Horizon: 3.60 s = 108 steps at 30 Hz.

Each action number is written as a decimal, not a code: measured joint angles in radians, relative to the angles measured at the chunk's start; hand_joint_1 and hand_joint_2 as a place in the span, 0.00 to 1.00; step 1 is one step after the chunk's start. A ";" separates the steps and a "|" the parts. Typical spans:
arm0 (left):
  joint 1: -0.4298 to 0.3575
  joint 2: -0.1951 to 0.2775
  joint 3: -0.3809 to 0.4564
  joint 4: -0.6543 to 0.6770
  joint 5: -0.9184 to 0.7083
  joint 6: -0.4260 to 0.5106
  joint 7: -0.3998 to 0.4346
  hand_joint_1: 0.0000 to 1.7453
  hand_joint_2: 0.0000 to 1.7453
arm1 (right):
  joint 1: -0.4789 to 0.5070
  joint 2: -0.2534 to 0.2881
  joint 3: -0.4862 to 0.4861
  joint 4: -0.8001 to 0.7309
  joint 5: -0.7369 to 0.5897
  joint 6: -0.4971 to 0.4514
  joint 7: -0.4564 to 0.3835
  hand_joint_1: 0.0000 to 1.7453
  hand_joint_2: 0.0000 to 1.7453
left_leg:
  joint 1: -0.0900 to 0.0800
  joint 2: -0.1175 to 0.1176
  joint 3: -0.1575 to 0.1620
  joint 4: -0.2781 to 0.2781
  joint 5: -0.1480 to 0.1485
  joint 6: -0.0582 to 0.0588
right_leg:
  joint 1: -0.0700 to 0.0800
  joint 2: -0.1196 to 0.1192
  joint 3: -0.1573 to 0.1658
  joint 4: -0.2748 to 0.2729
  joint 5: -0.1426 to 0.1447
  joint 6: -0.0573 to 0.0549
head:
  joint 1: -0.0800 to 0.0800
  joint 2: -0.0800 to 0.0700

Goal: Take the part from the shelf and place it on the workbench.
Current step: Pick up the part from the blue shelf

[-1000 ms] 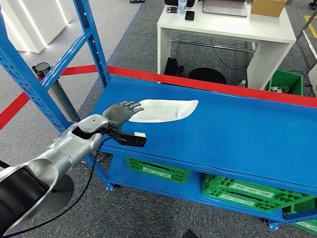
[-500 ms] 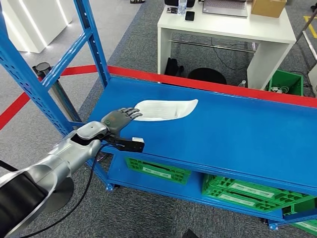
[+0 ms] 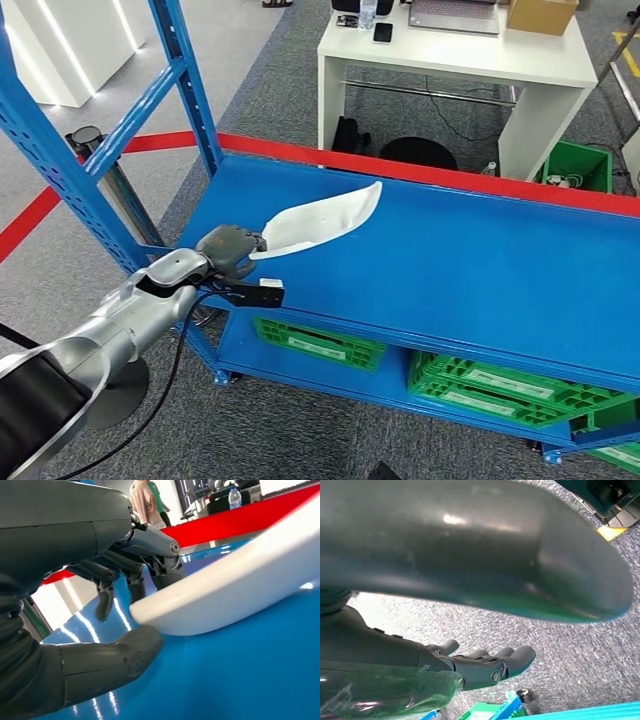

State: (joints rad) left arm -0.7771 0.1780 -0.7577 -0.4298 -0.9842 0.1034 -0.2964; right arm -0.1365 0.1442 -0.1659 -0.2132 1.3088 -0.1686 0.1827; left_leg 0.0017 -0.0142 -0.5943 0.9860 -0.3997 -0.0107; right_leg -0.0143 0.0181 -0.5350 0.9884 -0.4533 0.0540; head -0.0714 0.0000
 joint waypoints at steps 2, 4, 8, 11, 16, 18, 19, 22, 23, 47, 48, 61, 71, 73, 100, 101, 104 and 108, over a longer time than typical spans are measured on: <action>0.000 0.000 0.003 0.000 0.000 0.002 0.000 1.00 1.00 | 0.000 0.000 0.000 0.000 0.000 0.000 0.000 0.00 0.00 | 0.000 0.000 0.000 0.000 0.000 0.000 | 0.000 0.000 0.000 0.000 0.000 0.000 | 0.000 0.000; 0.000 0.000 0.005 0.000 0.000 0.002 0.000 1.00 1.00 | 0.000 0.000 0.000 0.000 0.000 0.000 0.000 0.00 0.00 | 0.000 0.000 0.001 0.000 0.000 0.000 | 0.000 0.000 0.000 0.000 0.000 0.000 | 0.000 0.000; 0.000 0.000 0.008 0.000 0.000 0.004 0.000 1.00 1.00 | 0.000 0.000 0.000 0.000 0.000 0.001 0.000 0.00 0.00 | 0.000 0.000 0.001 0.000 0.001 0.000 | 0.000 0.000 0.000 0.000 0.000 0.000 | 0.000 0.000; 0.001 0.000 0.008 0.000 -0.001 0.011 0.000 1.00 1.00 | 0.000 0.000 0.000 0.000 0.000 0.004 -0.002 0.00 0.00 | 0.000 0.000 0.001 0.000 0.001 0.000 | 0.000 0.000 0.000 0.001 0.000 0.000 | 0.000 0.000; 0.005 0.000 0.008 0.000 -0.009 0.036 0.000 1.00 1.00 | 0.000 0.000 0.000 0.000 -0.005 0.008 -0.009 0.00 0.00 | 0.000 0.000 0.001 0.000 0.001 0.000 | 0.000 0.000 0.000 0.001 0.000 0.000 | 0.000 0.000; 0.005 0.001 0.008 0.000 -0.014 0.045 0.000 1.00 1.00 | 0.000 0.000 0.000 0.000 -0.007 0.010 -0.012 0.00 0.00 | 0.000 0.000 0.001 0.000 0.001 0.000 | 0.000 0.000 0.000 0.001 0.000 0.000 | 0.000 0.000; 0.005 0.002 0.008 0.000 -0.017 0.048 0.000 1.00 1.00 | 0.000 0.000 0.000 0.000 -0.008 0.010 -0.014 0.00 0.00 | 0.000 0.000 0.001 0.000 0.001 0.000 | 0.000 0.000 0.000 0.001 0.000 0.000 | 0.000 0.000; 0.005 0.002 0.008 0.000 -0.021 0.051 0.000 1.00 1.00 | 0.000 0.000 0.000 0.000 -0.008 0.010 -0.016 0.00 0.00 | 0.000 0.000 0.001 0.000 0.001 0.000 | 0.000 0.000 0.000 0.001 0.000 0.000 | 0.000 0.000; 0.005 0.003 0.008 0.000 -0.022 0.053 0.000 1.00 1.00 | 0.000 0.000 0.000 0.000 -0.008 0.010 -0.016 0.00 0.00 | 0.000 0.000 0.001 0.000 0.001 0.000 | 0.000 0.000 0.000 0.001 0.000 0.000 | 0.000 0.000; -0.012 -0.022 0.041 -0.140 0.037 0.038 -0.093 1.00 1.00 | -0.001 0.000 0.015 0.000 -0.009 0.023 -0.021 0.00 0.00 | 0.000 0.000 0.000 0.000 0.001 0.000 | 0.000 0.000 -0.001 0.001 0.000 0.000 | 0.000 0.000; -0.013 -0.023 0.041 -0.146 0.039 0.035 -0.093 1.00 1.00 | -0.001 0.000 0.017 0.000 -0.009 0.023 -0.021 0.00 0.00 | 0.000 0.000 0.000 0.000 0.001 0.000 | 0.000 0.000 -0.001 0.001 0.000 0.000 | 0.000 0.000; -0.015 -0.022 0.041 -0.166 0.048 0.029 -0.081 1.00 1.00 | -0.002 0.000 0.025 0.000 -0.014 0.023 -0.019 0.00 0.00 | 0.000 0.000 0.000 0.000 0.001 0.000 | 0.000 0.000 -0.001 0.001 0.000 0.000 | 0.000 0.000; -0.014 -0.013 0.041 -0.166 0.043 0.026 -0.052 1.00 1.00 | -0.002 0.000 0.025 0.000 -0.019 0.022 -0.019 0.00 0.00 | 0.000 0.000 -0.001 0.000 0.001 0.000 | 0.000 0.000 -0.001 0.001 0.000 0.000 | 0.000 0.000; -0.012 -0.008 0.042 -0.164 0.042 0.031 -0.037 1.00 1.00 | -0.002 0.000 0.025 0.000 -0.023 0.020 -0.018 0.00 0.00 | 0.000 0.000 -0.001 0.000 0.001 0.000 | 0.000 0.000 -0.001 0.001 0.000 0.000 | 0.000 0.000; 0.040 -0.021 0.156 -0.209 0.175 0.151 -0.055 1.00 1.00 | 0.000 0.000 0.024 0.000 -0.045 0.004 -0.015 0.00 0.00 | 0.000 0.000 -0.001 0.000 0.001 0.000 | 0.000 0.000 -0.002 0.001 0.000 0.000 | 0.000 0.000; 0.049 -0.027 0.174 -0.230 0.195 0.167 -0.060 1.00 1.00 | 0.000 0.000 0.024 0.000 -0.047 0.003 -0.015 0.00 0.00 | 0.000 0.000 -0.001 0.000 0.001 0.000 | 0.000 0.000 -0.002 0.001 0.000 0.000 | 0.000 0.000; 0.080 -0.045 0.230 -0.305 0.255 0.202 -0.074 1.00 1.00 | 0.002 0.000 0.024 0.000 -0.052 -0.002 -0.015 0.00 0.00 | 0.000 0.000 -0.001 0.000 0.001 0.000 | 0.000 0.000 -0.003 0.001 0.000 0.000 | 0.000 0.000; 0.117 -0.065 0.304 -0.399 0.319 0.237 -0.094 1.00 1.00 | 0.006 0.001 0.024 0.000 -0.055 -0.010 -0.015 0.00 0.00 | 0.000 0.000 -0.002 0.000 0.001 0.000 | 0.000 0.000 -0.003 0.001 0.000 0.000 | 0.000 0.000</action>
State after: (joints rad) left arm -0.6596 0.1127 -0.4542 -0.8291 -0.6650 0.3401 -0.3905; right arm -0.1306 0.1448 -0.1417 -0.2132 1.2539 -0.1783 0.1678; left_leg 0.0014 -0.0140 -0.5960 0.9860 -0.3988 -0.0109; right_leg -0.0146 0.0183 -0.5378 0.9890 -0.4529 0.0536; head -0.0714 0.0000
